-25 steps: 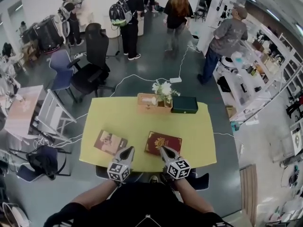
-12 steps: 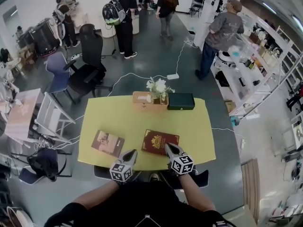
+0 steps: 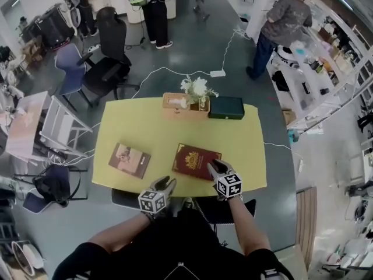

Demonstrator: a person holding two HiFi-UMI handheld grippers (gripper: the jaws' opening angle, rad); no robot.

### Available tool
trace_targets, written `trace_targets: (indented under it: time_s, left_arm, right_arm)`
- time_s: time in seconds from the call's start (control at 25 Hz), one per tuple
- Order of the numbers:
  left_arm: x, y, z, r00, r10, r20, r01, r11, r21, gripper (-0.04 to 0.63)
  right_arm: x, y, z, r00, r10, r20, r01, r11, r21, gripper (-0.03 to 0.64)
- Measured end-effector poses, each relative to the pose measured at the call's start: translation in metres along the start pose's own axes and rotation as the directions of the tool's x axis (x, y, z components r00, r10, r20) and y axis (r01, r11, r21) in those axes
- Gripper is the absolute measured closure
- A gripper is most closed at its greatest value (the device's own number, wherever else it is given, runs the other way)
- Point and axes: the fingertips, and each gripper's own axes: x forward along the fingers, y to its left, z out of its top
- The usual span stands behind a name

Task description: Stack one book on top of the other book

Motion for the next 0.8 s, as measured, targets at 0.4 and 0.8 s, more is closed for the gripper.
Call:
trace_targets:
  time_s: [0.4, 0.8]
  left_arm:
    - [0.051, 0.000, -0.043, 0.997, 0.018, -0.079, -0.034, 0.978, -0.204, 0.310]
    - [0.106, 0.003, -0.093, 0.990, 0.022, -0.140, -0.077, 0.913, -0.400, 0.269]
  right_arm:
    - [0.052, -0.035, -0.047, 0.944, 0.134, -0.301, -0.208, 0.950, -0.232, 0.382]
    - [0.111, -0.082, -0.097, 0.826, 0.204, -0.526, -0.374, 0.896, -0.239, 0.324]
